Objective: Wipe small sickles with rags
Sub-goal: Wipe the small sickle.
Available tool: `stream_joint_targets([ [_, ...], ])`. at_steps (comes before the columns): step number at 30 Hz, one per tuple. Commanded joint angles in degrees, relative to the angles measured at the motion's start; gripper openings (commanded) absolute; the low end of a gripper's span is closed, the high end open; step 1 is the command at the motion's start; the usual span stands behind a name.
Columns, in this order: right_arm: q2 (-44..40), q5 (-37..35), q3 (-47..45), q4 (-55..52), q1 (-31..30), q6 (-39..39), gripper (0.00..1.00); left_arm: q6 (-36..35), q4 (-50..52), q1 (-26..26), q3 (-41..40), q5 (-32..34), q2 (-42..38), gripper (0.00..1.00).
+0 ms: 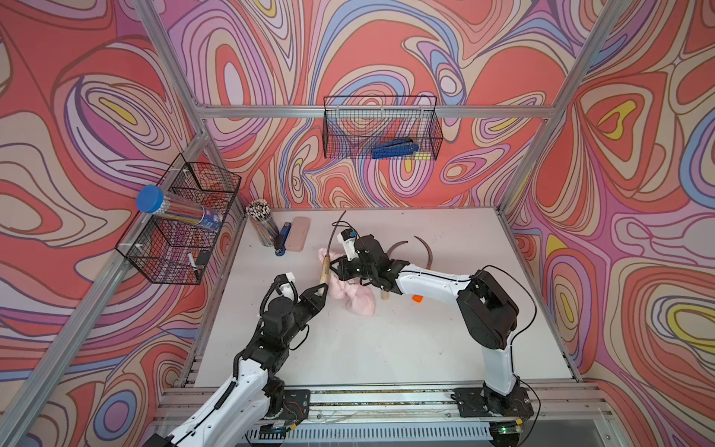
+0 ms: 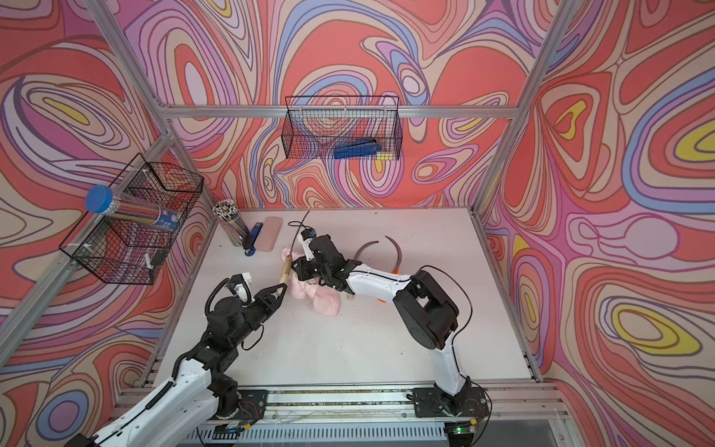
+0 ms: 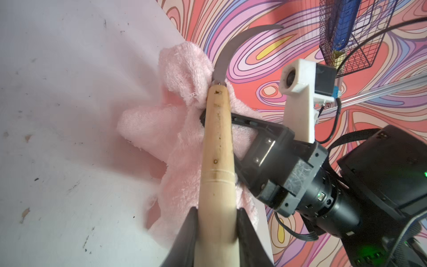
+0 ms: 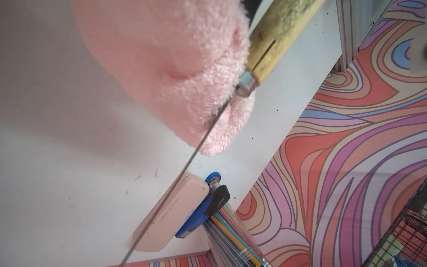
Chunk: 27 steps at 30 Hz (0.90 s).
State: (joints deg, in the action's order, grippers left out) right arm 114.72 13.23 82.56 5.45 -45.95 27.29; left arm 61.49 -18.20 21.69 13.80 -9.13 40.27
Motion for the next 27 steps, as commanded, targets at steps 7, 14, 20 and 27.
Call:
stream_joint_targets([
  [7,-0.01,1.2,7.1,0.53,7.79,0.22,0.0,-0.11,0.97,0.1,-0.09,-0.19,-0.54,0.0],
  [14,0.09,1.22,12.94,-3.07,13.27,-0.66,0.0,-0.1,1.14,0.06,-0.09,-0.17,-0.67,0.0],
  [20,-2.25,1.53,14.12,-4.55,14.64,-2.0,0.0,-0.29,1.05,0.03,-0.02,0.18,-0.61,0.0],
  [27,-7.74,-4.08,10.93,-6.17,16.28,-2.59,0.0,-0.58,1.55,0.08,0.17,1.12,-0.19,0.0],
])
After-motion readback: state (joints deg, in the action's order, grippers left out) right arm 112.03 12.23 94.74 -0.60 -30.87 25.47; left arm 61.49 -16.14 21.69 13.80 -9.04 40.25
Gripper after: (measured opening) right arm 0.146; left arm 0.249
